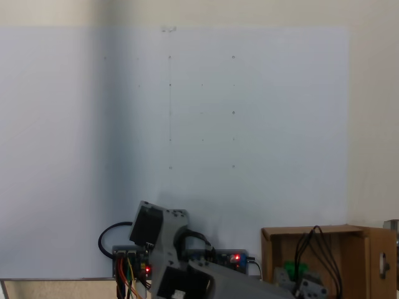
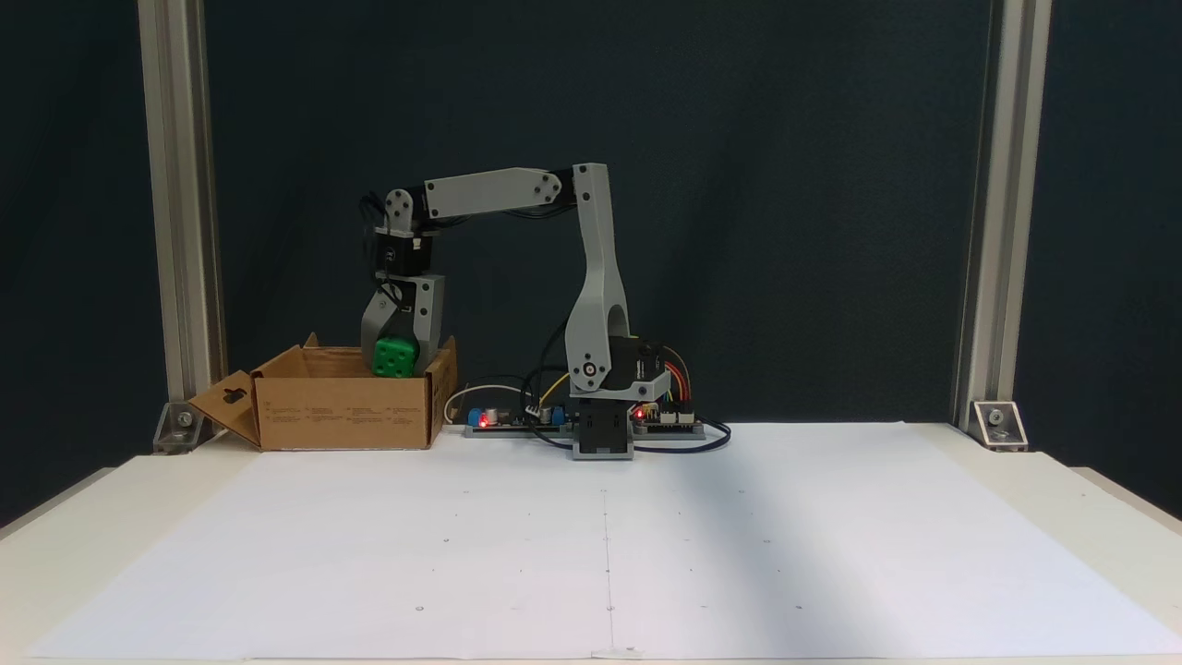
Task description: Grasp a green dice and put it in the bin.
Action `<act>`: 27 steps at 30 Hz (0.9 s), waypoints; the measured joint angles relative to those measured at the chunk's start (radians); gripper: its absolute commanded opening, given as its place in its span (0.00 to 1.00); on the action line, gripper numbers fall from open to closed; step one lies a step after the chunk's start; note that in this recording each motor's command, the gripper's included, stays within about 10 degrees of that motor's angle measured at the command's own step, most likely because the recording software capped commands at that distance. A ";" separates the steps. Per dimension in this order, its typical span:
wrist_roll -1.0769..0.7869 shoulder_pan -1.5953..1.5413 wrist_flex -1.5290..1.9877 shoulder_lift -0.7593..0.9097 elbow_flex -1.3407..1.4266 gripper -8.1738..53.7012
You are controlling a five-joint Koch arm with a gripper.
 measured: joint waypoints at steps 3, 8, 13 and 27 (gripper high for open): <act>0.000 -0.008 -0.038 0.037 0.035 0.32; 0.003 -0.035 -0.107 0.086 0.098 0.32; 0.003 -0.060 -0.121 0.098 0.101 0.32; 0.080 -0.120 -0.285 0.098 0.103 0.64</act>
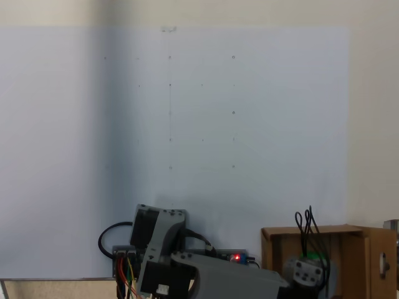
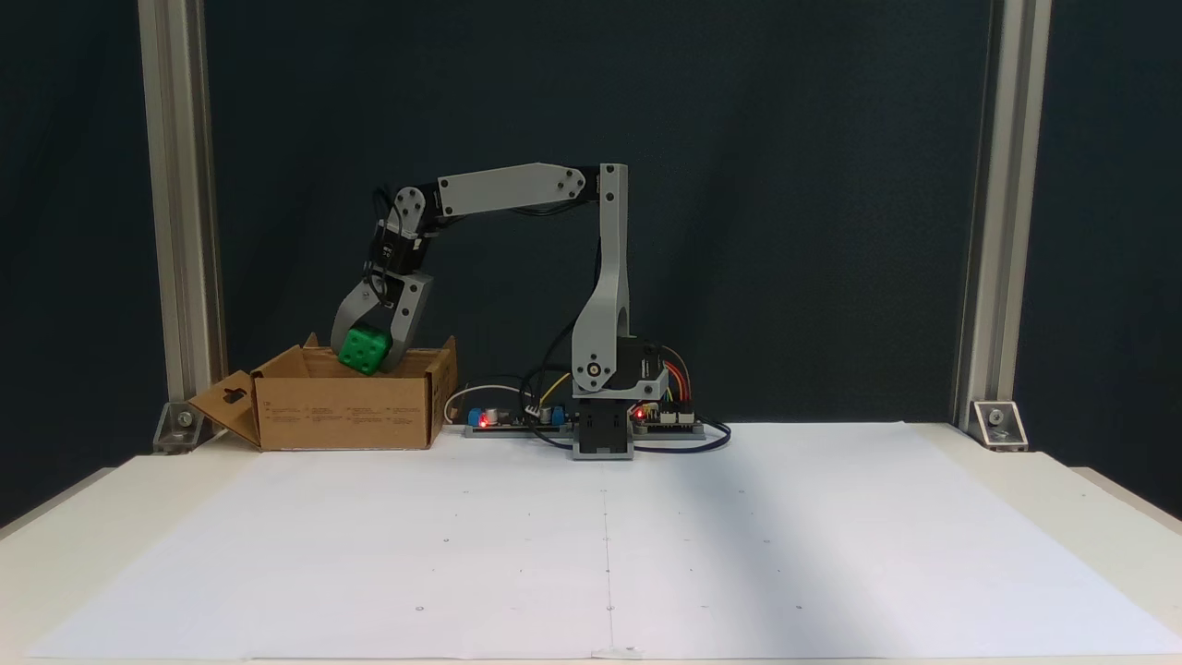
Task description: Grasp a green dice and put it in the bin.
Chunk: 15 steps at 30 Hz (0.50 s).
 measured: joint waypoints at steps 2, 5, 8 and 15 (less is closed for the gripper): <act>0.011 0.002 0.000 0.000 0.000 0.73; 0.041 0.006 0.000 0.000 0.000 0.83; 0.057 0.006 0.000 0.000 0.000 0.83; 0.199 -0.005 -0.087 0.031 0.000 0.83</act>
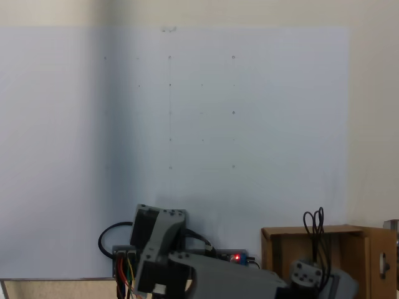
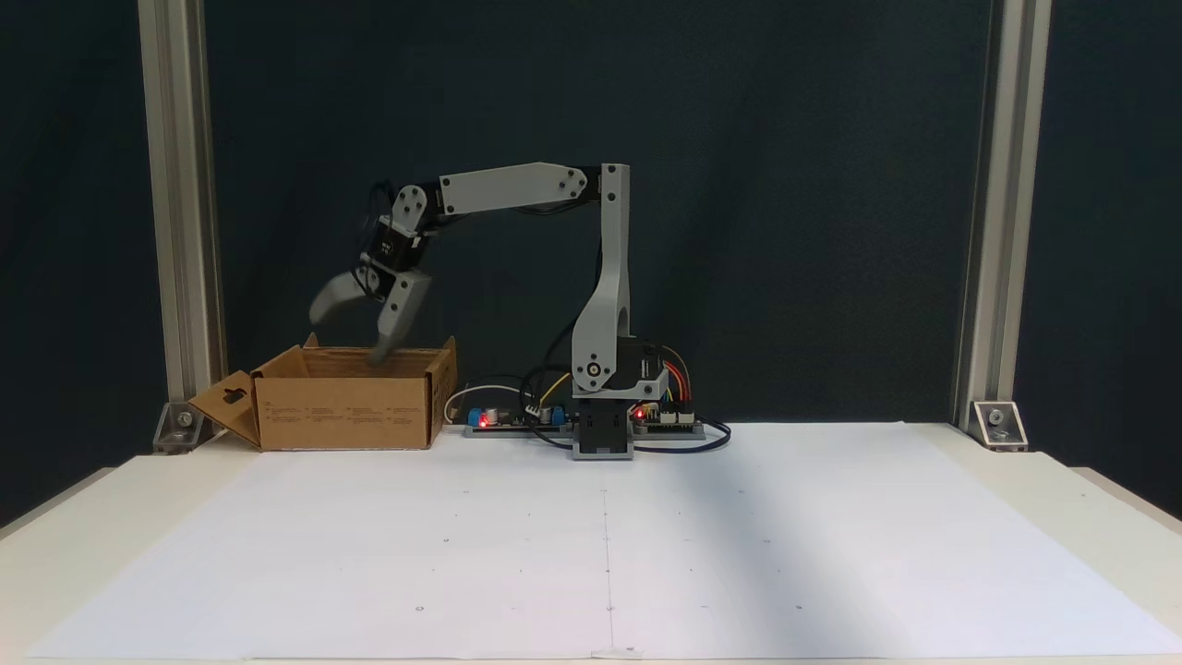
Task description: Grasp a green dice and put it in the bin.
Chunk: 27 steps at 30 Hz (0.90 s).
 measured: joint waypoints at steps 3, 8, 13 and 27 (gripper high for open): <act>0.071 -0.048 -0.021 0.081 0.000 0.83; 0.141 -0.201 -0.020 0.192 0.000 0.83; 0.149 -0.419 -0.020 0.253 0.000 0.83; 0.153 -1.146 -0.020 0.310 0.057 0.83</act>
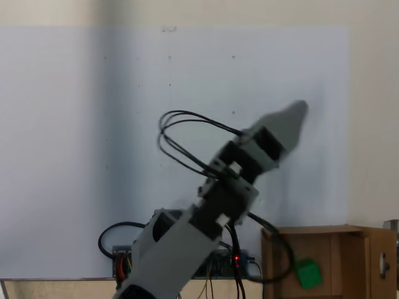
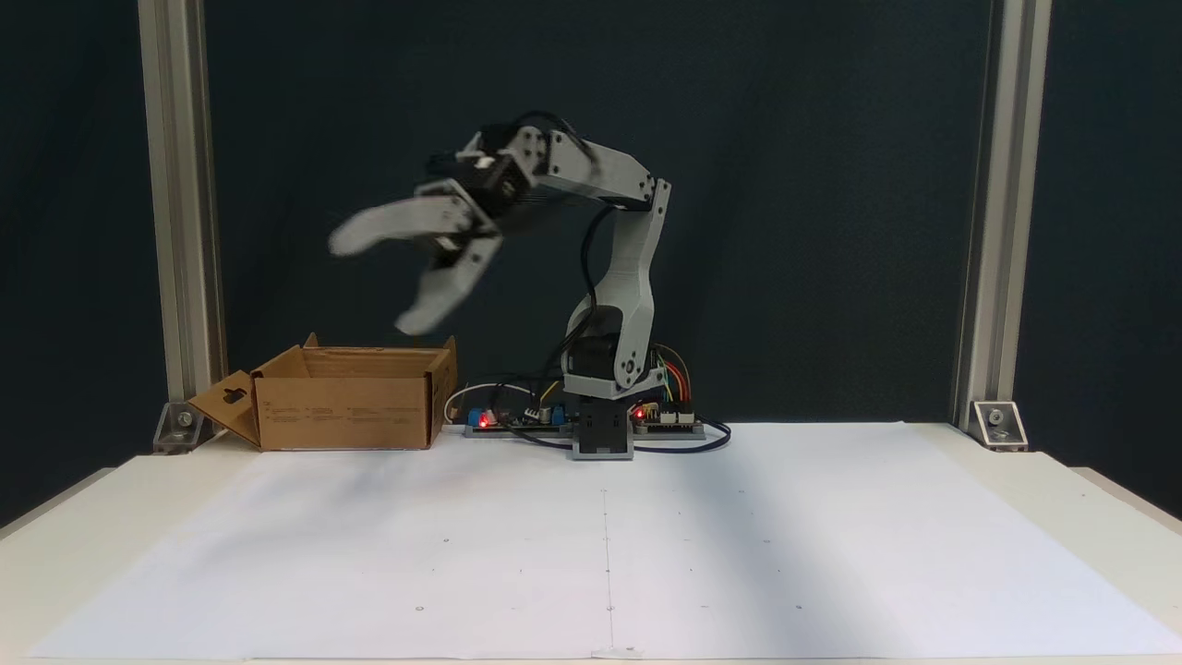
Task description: Grasp a green dice and put it in the bin.
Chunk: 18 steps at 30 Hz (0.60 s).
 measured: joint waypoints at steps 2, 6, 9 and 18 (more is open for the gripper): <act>0.000 -0.044 -0.002 0.003 0.009 0.83; 0.000 -0.161 -0.110 0.023 0.172 0.83; 0.000 -0.218 -0.201 0.049 0.285 0.83; 0.000 -0.362 -0.451 0.129 0.437 0.83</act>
